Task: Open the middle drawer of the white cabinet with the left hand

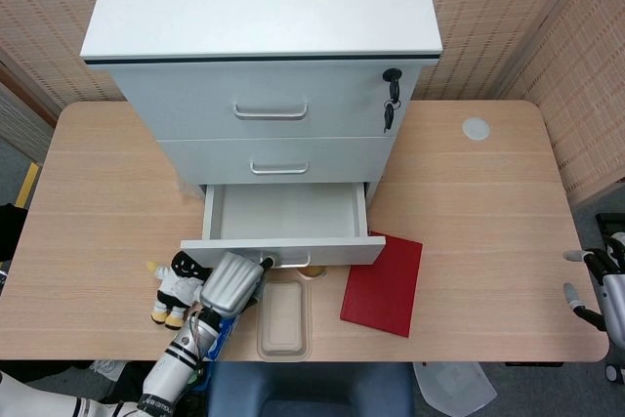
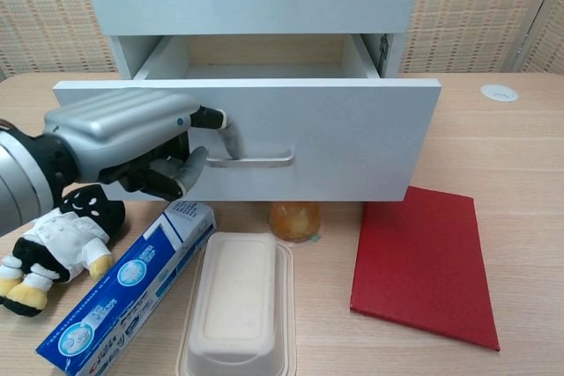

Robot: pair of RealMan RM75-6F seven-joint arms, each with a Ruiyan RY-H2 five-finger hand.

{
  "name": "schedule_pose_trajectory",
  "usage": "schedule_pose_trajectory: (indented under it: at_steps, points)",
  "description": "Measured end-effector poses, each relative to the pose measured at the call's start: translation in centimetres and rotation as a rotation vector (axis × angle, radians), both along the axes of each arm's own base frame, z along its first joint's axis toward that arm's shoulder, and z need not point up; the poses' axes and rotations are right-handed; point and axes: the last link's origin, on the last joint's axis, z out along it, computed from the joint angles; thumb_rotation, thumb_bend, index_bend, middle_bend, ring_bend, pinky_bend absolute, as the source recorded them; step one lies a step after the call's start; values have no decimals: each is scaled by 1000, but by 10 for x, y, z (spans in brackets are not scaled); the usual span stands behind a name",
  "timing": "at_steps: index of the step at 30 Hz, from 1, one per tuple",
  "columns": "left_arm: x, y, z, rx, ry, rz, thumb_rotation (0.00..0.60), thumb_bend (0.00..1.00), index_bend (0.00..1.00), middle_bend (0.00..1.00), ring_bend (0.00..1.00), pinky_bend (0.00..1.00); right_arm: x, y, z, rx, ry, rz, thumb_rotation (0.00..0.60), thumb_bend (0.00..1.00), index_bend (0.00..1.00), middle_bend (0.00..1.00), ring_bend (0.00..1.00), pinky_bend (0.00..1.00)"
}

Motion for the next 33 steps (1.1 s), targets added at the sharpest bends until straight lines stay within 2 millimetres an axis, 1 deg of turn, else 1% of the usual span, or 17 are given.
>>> schedule_pose_trajectory:
  at_steps: [21, 28, 33]
  points:
    - [-5, -22, 2, -36, -2, -1, 600, 723, 323, 1000, 988, 1000, -1, 4, 0, 1, 4, -8, 600, 315, 353, 356, 296, 249]
    - [-4, -28, 7, -32, -18, -17, 600, 722, 327, 1000, 988, 1000, -1, 5, 0, 1, 4, -8, 600, 315, 353, 356, 295, 248]
    - [0, -29, 13, -7, -74, -46, 600, 721, 322, 1000, 982, 1000, -1, 5, 0, -1, 4, -6, 600, 315, 353, 356, 296, 249]
